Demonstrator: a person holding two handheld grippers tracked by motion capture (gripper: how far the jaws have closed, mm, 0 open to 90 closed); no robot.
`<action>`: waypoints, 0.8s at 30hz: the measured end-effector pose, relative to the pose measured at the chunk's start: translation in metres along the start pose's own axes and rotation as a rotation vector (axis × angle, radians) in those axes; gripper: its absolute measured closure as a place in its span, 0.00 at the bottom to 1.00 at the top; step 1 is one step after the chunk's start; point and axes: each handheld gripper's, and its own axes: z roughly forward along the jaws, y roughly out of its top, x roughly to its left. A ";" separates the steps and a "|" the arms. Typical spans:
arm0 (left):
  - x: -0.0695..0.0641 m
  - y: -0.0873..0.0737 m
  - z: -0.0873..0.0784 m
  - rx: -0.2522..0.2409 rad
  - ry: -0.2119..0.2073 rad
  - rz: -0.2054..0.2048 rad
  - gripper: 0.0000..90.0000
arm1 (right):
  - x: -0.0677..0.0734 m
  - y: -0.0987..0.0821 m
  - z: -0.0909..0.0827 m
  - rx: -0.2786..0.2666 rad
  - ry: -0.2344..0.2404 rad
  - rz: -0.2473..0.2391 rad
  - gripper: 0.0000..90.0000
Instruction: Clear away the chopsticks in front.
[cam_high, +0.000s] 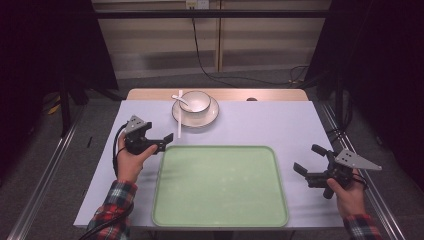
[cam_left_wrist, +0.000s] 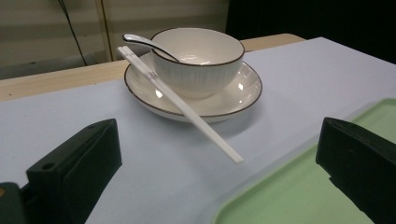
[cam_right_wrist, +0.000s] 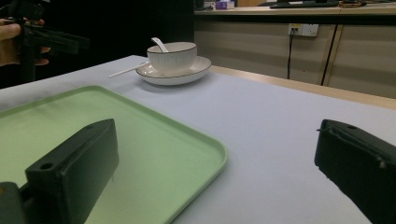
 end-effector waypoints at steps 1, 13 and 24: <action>0.001 0.001 0.003 0.011 0.008 -0.008 0.00 | 0.000 0.000 0.000 0.003 0.006 0.000 0.00; 0.014 0.015 0.035 0.056 0.084 -0.040 0.00 | 0.001 0.000 0.001 0.016 0.013 0.003 0.00; 0.022 0.017 0.056 0.095 0.139 -0.062 0.00 | 0.000 0.000 0.002 0.019 0.014 -0.005 0.00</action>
